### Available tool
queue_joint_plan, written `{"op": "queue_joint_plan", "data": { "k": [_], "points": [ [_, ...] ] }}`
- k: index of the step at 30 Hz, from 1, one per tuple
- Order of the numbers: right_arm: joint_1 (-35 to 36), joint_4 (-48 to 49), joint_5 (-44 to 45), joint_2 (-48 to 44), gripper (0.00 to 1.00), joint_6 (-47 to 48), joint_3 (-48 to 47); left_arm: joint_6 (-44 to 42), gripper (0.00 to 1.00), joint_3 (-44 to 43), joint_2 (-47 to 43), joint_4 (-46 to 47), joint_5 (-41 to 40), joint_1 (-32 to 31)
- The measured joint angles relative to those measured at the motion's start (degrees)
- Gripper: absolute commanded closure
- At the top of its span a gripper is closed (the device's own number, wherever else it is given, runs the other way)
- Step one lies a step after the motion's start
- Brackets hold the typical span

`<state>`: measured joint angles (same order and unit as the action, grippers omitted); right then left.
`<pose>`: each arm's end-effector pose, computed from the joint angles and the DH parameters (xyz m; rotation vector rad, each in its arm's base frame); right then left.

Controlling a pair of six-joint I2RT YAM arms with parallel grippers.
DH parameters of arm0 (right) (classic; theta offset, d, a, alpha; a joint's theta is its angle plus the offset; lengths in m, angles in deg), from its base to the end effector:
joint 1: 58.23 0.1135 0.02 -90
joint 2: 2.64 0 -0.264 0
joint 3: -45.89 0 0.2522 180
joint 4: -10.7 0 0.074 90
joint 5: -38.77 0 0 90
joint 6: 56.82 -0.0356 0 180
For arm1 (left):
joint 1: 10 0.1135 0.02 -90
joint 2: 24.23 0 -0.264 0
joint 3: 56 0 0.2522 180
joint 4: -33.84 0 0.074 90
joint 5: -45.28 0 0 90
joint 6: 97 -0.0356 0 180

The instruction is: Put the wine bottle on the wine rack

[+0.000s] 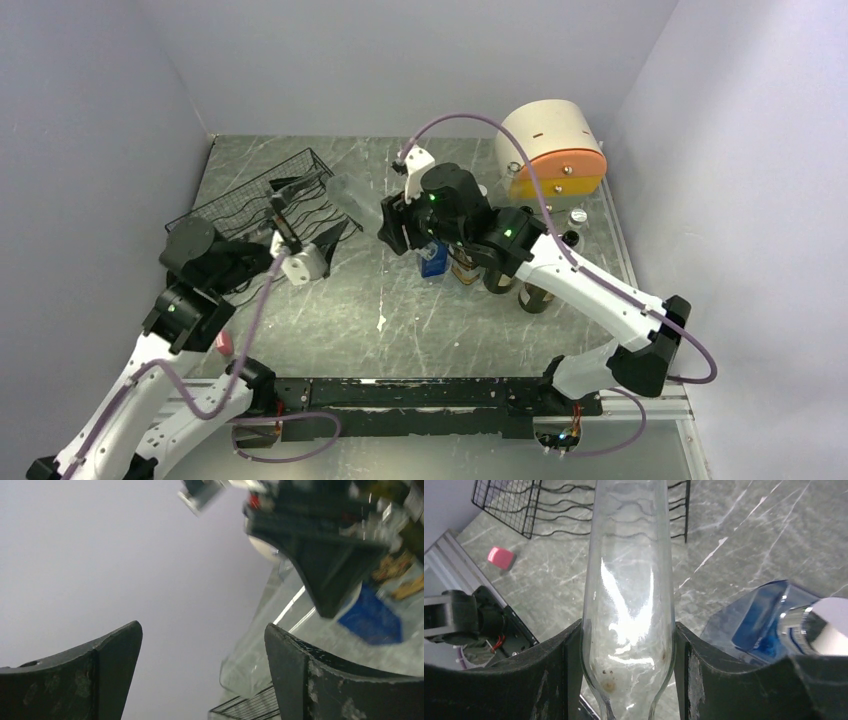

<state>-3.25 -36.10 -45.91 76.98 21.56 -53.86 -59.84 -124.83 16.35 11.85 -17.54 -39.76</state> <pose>0.1789 0.2495 0.4108 -0.7174 1.9669 0.6274 0.1193 -0.0869 0.4161 1.2274 0.8156 -0.0194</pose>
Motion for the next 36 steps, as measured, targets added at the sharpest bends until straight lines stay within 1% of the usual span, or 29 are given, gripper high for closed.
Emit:
{"op": "queue_joint_plan", "data": {
  "k": [3, 7, 8, 11, 15, 19, 23, 29, 36],
  "points": [
    [0.0, 1.42, -1.73, 0.15, 1.0, -0.63, 2.84, 11.34, 0.04, 1.27, -3.26, 2.75, -1.11, -0.04],
    [0.0, 5.44, -5.16, 1.2, 1.0, -1.55, 6.25, 31.71, 0.05, 2.01, -6.21, 6.58, -7.34, -0.09],
    [0.02, 7.56, -6.69, 1.42, 1.0, -2.12, 8.11, 38.03, 0.05, 1.16, -6.14, 6.29, -9.42, -0.09],
    [0.48, 12.0, -10.14, 2.47, 1.0, -4.04, 13.22, 49.31, 0.05, -2.64, -4.24, 4.81, -11.96, -0.09],
    [2.71, 15.32, -12.37, 7.45, 1.0, -6.12, 16.35, 61.02, 0.04, -9.27, -0.35, 2.32, -12.96, -0.09],
    [6.12, 20.46, -12.39, 13.35, 1.0, -7.8, 17.51, 67.52, 0.04, -12.72, 2.91, -0.79, -14.86, -0.09],
    [8.74, 27.19, -11.3, 17.49, 1.0, -10.34, 18.71, 70.1, 0.05, -13.92, 6.67, -4.39, -17.2, -0.09],
    [9.49, 35.6, -7.56, 22.51, 1.0, -14.32, 18.95, 70.18, 0.05, -17.03, 12.33, -9.94, -19.43, -0.09],
    [9.4, 40.61, -0.59, 25.03, 1.0, -16.48, 19.04, 69.09, 0.04, -19.78, 13.66, -13.38, -22.01, -0.09]
  ]
}}
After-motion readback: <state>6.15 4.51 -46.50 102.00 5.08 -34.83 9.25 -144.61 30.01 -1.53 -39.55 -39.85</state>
